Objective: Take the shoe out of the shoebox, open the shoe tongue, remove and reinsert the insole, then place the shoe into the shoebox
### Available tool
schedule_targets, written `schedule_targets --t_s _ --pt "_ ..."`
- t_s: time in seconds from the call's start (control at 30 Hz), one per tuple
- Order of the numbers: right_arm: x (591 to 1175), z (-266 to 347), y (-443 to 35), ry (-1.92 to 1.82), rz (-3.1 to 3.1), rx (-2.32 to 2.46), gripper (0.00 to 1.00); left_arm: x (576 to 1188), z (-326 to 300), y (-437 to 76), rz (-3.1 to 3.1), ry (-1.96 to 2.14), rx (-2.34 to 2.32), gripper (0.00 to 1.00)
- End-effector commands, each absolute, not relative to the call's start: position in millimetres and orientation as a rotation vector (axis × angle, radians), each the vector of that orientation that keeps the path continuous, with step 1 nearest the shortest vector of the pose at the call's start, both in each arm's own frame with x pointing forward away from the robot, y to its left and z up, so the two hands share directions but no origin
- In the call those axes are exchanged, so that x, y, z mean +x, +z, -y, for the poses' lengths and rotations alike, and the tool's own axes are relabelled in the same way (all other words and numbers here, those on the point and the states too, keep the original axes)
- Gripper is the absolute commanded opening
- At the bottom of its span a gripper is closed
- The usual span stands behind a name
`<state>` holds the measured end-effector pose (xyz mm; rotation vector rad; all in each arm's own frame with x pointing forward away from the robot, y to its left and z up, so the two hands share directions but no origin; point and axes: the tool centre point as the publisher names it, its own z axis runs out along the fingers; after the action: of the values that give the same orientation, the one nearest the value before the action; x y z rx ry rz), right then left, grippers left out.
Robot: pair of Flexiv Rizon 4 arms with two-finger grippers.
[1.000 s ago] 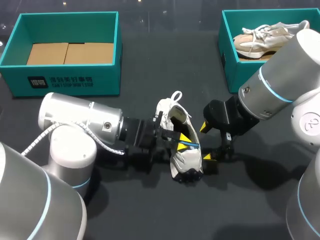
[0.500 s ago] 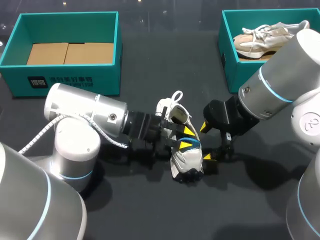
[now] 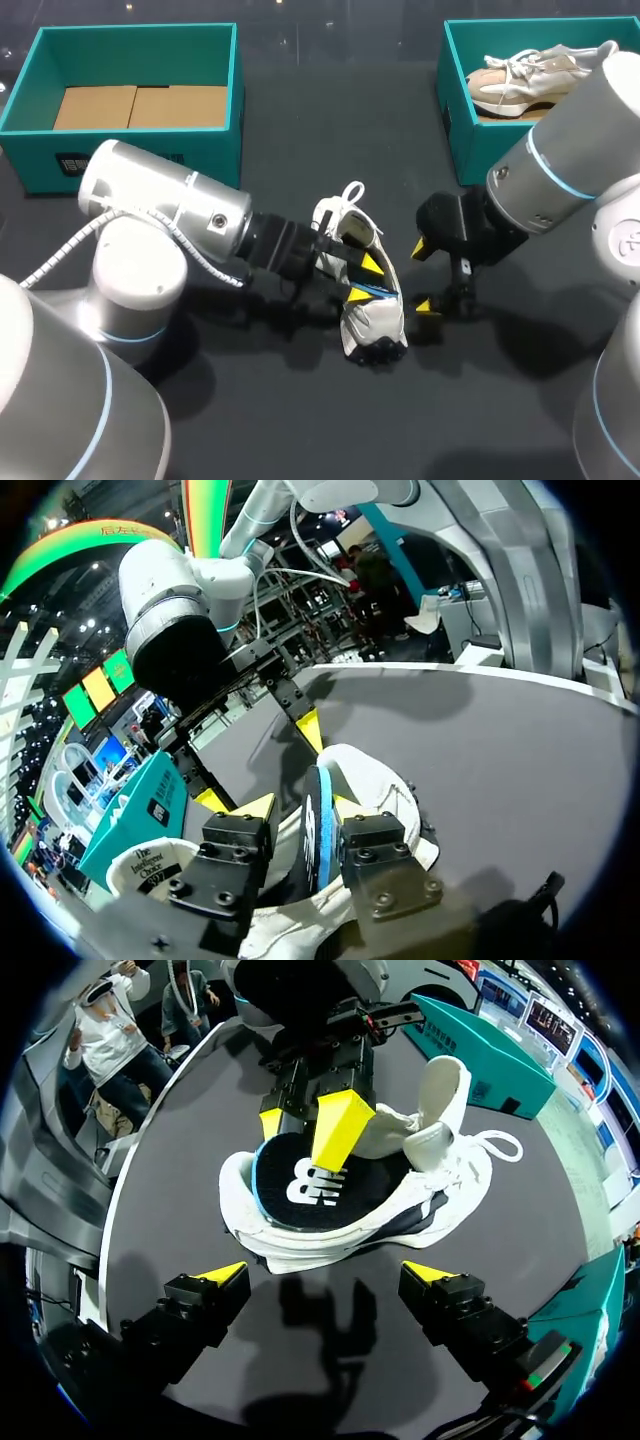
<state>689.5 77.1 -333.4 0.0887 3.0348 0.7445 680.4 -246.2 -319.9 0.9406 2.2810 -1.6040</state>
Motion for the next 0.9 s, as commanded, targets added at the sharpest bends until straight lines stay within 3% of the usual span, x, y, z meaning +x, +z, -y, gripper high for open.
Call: schedule_targets --t_s 0.03,0.57,0.9 --pt "678.0 -47.8 -313.1 0.747 -3.023 0.114 1.00 681.2 239.0 -310.8 -2.339 -1.558 1.008 0.33" --pt "669.0 19.4 -286.8 0.677 -3.039 0.251 1.00 692.1 206.1 -300.3 -2.516 -1.396 1.213 0.37" --pt "667.3 24.4 -281.6 0.674 -3.042 0.245 1.00 708.6 194.5 -283.5 -2.533 -1.340 1.364 0.38"
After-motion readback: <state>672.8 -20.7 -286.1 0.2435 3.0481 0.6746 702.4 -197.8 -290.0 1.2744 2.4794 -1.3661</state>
